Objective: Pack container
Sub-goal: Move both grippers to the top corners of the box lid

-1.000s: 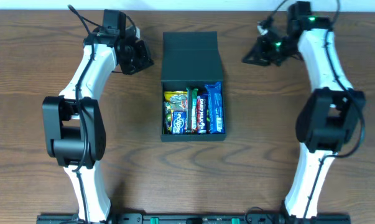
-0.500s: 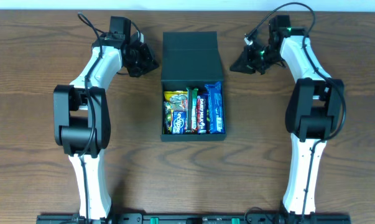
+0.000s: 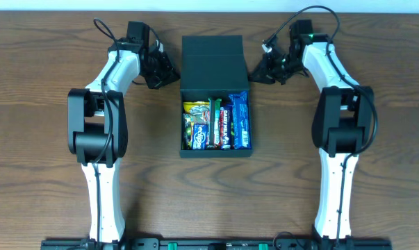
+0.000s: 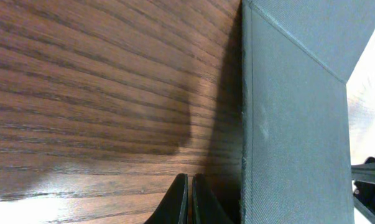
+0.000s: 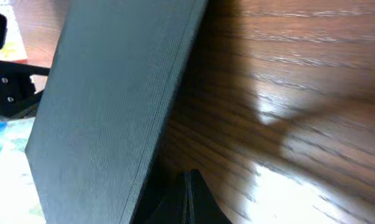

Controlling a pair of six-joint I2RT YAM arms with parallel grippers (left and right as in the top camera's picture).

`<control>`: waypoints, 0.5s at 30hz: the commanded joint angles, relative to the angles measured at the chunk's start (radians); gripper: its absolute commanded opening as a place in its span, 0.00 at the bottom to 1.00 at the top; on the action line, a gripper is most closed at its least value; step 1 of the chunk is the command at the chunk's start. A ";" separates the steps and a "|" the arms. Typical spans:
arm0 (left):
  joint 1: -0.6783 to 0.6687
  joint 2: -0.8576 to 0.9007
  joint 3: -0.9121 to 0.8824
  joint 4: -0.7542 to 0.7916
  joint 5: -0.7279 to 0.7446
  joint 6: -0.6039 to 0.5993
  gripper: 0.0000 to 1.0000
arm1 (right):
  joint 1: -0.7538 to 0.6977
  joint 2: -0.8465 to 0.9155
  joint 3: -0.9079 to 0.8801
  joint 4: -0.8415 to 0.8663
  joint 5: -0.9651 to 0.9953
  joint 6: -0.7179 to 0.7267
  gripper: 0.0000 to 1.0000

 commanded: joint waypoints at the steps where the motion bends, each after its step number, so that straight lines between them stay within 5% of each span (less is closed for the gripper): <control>1: -0.013 0.015 0.020 0.000 0.020 -0.016 0.06 | 0.019 0.044 0.002 0.010 -0.064 0.011 0.01; 15: -0.027 0.017 0.020 0.028 0.084 0.020 0.06 | 0.018 0.038 0.009 0.095 -0.289 -0.060 0.02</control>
